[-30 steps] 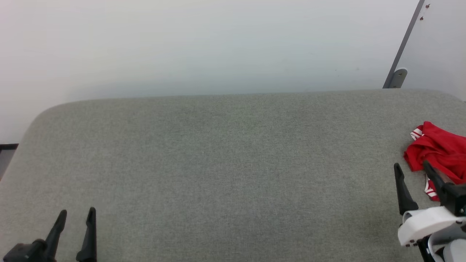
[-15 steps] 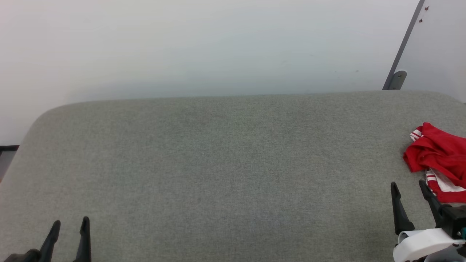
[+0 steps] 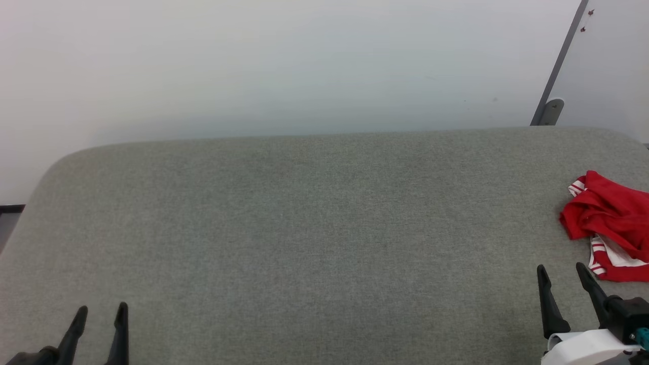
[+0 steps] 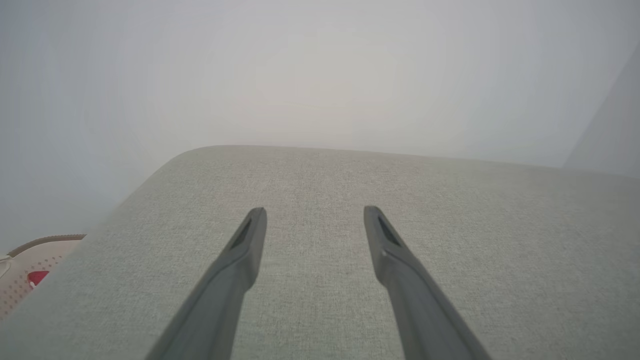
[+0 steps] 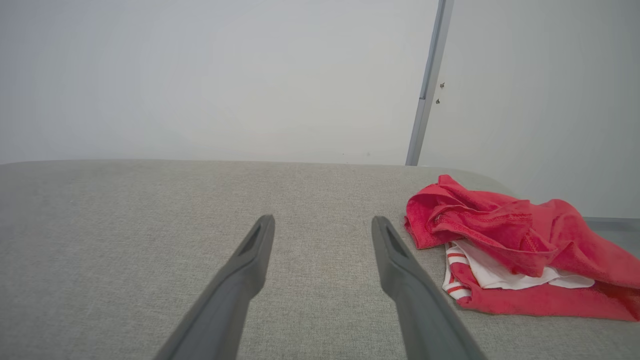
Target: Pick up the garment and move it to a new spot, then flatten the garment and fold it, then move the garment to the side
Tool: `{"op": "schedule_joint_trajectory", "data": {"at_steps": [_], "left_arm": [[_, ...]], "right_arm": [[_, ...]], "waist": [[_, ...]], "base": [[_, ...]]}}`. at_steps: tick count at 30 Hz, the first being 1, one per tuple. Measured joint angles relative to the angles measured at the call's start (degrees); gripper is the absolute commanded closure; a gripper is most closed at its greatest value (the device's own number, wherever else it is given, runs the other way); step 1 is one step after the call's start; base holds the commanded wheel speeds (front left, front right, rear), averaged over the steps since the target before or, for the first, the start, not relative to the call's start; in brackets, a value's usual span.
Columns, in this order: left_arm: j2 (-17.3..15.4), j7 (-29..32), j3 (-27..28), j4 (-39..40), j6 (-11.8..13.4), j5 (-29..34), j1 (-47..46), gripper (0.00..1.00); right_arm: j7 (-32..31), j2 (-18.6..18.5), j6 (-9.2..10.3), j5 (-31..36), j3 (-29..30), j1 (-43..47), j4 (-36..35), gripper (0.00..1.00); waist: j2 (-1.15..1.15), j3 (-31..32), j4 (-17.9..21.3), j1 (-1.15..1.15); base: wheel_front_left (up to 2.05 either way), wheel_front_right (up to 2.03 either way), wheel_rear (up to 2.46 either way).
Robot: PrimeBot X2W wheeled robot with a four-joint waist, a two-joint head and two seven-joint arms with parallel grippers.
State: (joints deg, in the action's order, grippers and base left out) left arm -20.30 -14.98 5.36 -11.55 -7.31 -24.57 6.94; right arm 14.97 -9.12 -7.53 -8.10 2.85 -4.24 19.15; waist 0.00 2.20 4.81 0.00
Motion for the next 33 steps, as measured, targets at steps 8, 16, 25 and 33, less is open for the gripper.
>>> {"op": "schedule_joint_trajectory", "data": {"at_steps": [8, 16, 25, 33], "left_arm": [[-0.1, 0.1, -1.0, 0.4, 0.0, -0.3, 0.1, 1.00], [3.3, 1.6, -1.9, -2.0, 0.0, -3.4, 0.9, 1.00], [5.0, 4.0, -1.5, -2.0, 0.0, -11.4, -0.4, 1.00], [6.4, 6.0, -1.3, -2.1, 0.0, -17.8, -1.8, 1.00]], "right_arm": [[-0.1, 0.2, 0.00, -0.4, -0.9, 0.3, 0.7, 1.00], [-1.9, 1.3, 0.00, -4.3, -0.8, 2.0, 3.1, 1.00], [-4.1, 2.0, 0.00, -14.0, -0.3, 2.0, 2.1, 1.00], [-6.0, 2.4, 0.00, -22.1, 0.1, 1.5, 1.1, 1.00]], "waist": [[0.00, 0.0, 0.2, 0.00], [0.00, -0.1, 0.1, 0.00], [0.00, -0.3, -0.3, 0.00], [0.00, -0.4, -0.6, 0.00]], "base": [[0.00, 0.00, 0.00], [0.00, 0.00, 0.00], [0.00, 0.00, 0.00], [0.00, 0.00, 0.00]]}}
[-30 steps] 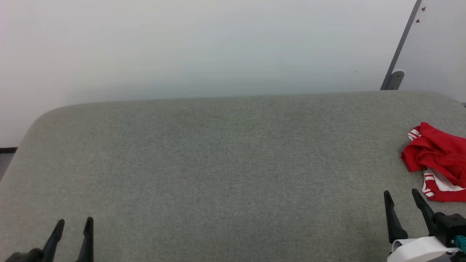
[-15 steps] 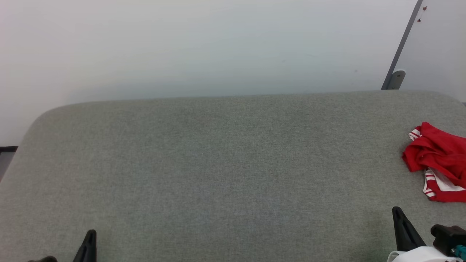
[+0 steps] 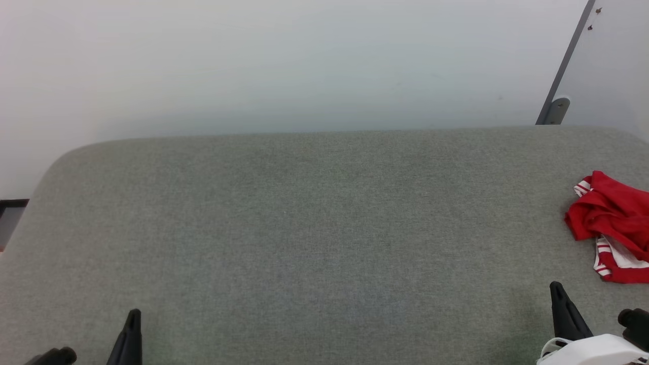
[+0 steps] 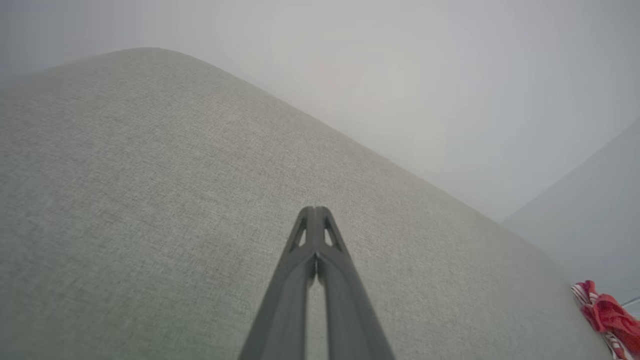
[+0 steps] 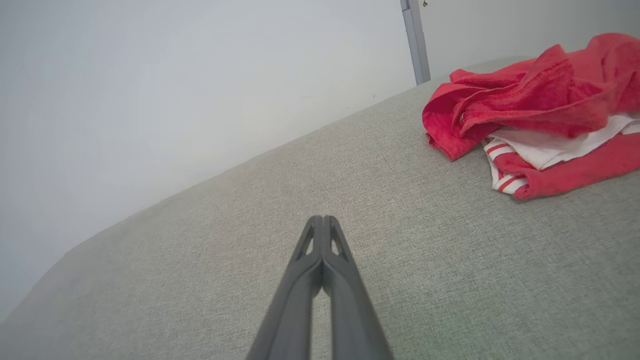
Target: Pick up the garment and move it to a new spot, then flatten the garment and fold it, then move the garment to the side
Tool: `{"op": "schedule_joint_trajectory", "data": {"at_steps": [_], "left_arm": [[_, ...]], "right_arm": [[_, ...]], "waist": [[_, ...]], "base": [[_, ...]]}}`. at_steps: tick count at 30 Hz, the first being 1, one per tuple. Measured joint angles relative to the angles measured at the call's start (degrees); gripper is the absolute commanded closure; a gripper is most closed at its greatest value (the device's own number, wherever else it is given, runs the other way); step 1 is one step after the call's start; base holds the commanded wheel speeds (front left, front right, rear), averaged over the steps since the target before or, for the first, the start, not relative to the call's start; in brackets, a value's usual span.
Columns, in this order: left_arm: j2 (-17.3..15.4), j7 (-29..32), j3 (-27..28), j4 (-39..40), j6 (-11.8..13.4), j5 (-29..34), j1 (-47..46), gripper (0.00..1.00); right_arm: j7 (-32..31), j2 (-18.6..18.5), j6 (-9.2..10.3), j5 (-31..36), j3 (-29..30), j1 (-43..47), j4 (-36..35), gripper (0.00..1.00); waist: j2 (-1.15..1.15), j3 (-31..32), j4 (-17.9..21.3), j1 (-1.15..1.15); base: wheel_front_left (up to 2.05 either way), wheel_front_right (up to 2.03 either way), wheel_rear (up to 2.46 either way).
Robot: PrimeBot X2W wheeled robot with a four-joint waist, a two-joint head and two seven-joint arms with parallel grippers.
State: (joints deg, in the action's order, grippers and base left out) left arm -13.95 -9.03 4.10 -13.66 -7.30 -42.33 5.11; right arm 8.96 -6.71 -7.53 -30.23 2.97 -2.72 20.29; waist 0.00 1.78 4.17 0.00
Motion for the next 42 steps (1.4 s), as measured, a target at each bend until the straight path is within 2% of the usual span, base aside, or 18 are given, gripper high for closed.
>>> {"op": "schedule_joint_trajectory", "data": {"at_steps": [22, 42], "left_arm": [[3.2, 4.6, 0.7, -0.1, 0.0, -14.8, -3.2, 1.00], [5.7, 8.0, 1.3, -0.2, 0.0, -25.7, -5.8, 1.00]], "right_arm": [[-4.5, 1.2, 0.00, -18.4, 0.8, -0.7, -1.8, 1.00], [-8.0, 1.9, 0.00, -31.8, 1.8, -1.4, -3.2, 1.00]], "waist": [[0.00, -0.4, -0.9, 0.00], [0.00, -0.8, -1.7, 0.00]], "base": [[0.00, 0.00, 0.00], [0.00, 0.00, 0.00]]}}
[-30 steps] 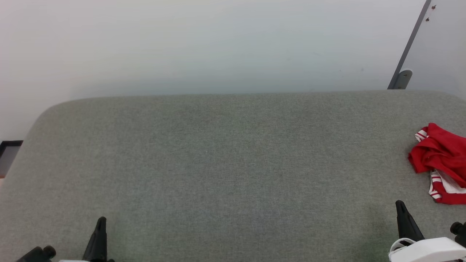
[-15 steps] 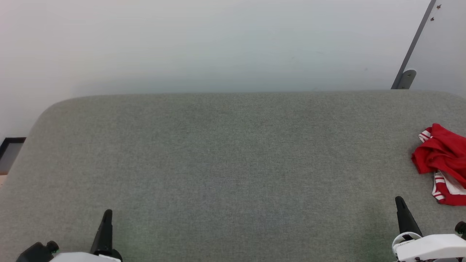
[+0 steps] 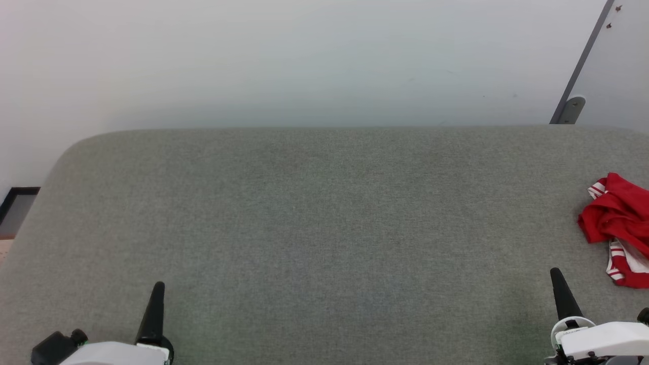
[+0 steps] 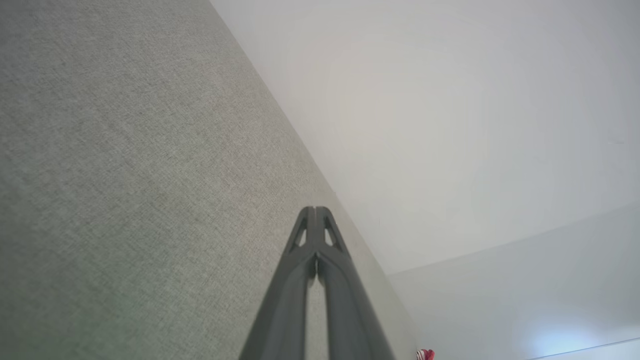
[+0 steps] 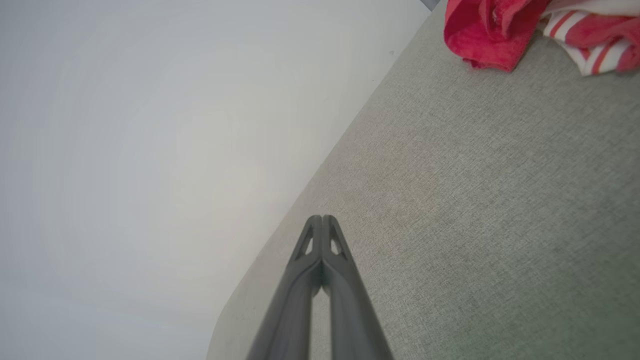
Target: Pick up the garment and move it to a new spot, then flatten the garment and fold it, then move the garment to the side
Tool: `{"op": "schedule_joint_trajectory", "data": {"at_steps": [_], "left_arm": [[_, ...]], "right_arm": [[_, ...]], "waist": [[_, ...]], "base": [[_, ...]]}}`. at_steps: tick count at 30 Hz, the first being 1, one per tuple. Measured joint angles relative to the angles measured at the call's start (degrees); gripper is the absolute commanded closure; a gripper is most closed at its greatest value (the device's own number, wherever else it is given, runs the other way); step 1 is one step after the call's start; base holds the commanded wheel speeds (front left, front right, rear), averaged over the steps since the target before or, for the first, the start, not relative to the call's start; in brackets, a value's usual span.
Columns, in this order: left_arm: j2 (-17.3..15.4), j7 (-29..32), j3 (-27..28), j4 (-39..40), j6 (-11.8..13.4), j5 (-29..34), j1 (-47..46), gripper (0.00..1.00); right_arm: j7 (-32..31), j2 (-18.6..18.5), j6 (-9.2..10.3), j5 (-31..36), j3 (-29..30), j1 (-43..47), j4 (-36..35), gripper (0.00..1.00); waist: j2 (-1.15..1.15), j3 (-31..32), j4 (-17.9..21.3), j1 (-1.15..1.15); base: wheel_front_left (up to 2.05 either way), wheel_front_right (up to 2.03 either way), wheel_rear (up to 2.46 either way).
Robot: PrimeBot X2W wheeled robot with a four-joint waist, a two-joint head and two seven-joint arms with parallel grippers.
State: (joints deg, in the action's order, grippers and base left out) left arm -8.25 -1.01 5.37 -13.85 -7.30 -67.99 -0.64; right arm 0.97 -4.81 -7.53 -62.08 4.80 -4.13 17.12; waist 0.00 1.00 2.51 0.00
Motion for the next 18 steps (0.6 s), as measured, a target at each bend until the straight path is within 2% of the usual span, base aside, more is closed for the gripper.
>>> {"op": "schedule_joint_trajectory", "data": {"at_steps": [18], "left_arm": [[1.9, 2.5, 0.4, -0.1, 0.0, -8.2, -1.8, 1.00]], "right_arm": [[-2.6, 0.6, 0.01, -10.2, 0.5, -0.7, -1.0, 1.00]], "waist": [[0.00, -0.3, -0.7, 0.00]], "base": [[0.00, 0.00, 0.00]]}}
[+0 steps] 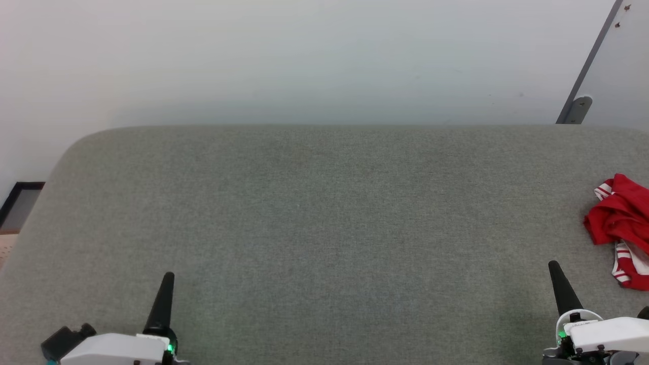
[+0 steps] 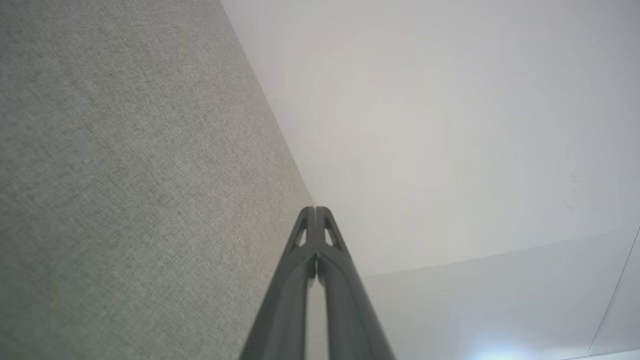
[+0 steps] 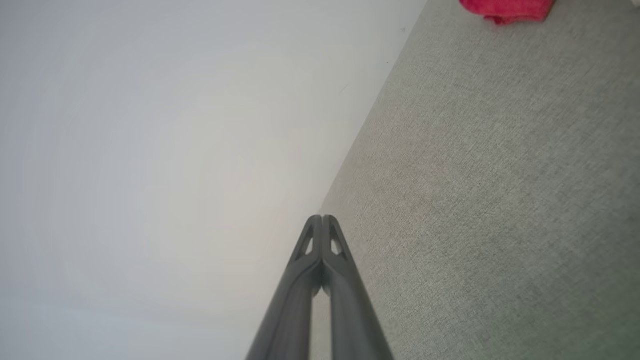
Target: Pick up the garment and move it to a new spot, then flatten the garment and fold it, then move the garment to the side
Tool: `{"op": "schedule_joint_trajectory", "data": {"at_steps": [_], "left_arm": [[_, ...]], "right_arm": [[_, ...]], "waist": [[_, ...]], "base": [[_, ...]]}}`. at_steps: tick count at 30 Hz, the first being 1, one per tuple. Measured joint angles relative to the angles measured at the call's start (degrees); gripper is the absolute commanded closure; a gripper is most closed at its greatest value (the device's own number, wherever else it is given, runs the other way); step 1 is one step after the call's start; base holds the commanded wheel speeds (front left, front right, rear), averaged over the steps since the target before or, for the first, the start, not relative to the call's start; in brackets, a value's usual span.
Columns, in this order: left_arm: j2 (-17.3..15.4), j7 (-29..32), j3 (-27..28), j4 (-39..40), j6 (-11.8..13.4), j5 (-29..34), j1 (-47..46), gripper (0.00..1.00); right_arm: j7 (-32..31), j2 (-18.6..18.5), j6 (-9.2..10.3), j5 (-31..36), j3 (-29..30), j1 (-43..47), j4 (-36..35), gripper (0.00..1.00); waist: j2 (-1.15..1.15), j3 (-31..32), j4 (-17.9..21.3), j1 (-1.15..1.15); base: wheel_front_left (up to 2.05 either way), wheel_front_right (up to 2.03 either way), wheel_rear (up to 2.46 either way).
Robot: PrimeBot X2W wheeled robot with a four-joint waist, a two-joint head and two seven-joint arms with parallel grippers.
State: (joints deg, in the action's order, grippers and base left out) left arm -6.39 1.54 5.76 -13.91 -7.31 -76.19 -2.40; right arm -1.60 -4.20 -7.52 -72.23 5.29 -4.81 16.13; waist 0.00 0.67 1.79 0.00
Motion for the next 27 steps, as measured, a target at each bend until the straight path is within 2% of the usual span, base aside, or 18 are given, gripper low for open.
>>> {"op": "schedule_joint_trajectory", "data": {"at_steps": [27], "left_arm": [[2.3, 3.3, 0.5, -0.1, 0.0, -10.2, -2.3, 1.00]], "right_arm": [[-3.2, 0.9, 0.00, -12.7, 0.8, -0.7, -1.3, 1.00]], "waist": [[0.00, -0.5, -1.1, 0.00]], "base": [[0.00, 0.00, 0.00]]}}
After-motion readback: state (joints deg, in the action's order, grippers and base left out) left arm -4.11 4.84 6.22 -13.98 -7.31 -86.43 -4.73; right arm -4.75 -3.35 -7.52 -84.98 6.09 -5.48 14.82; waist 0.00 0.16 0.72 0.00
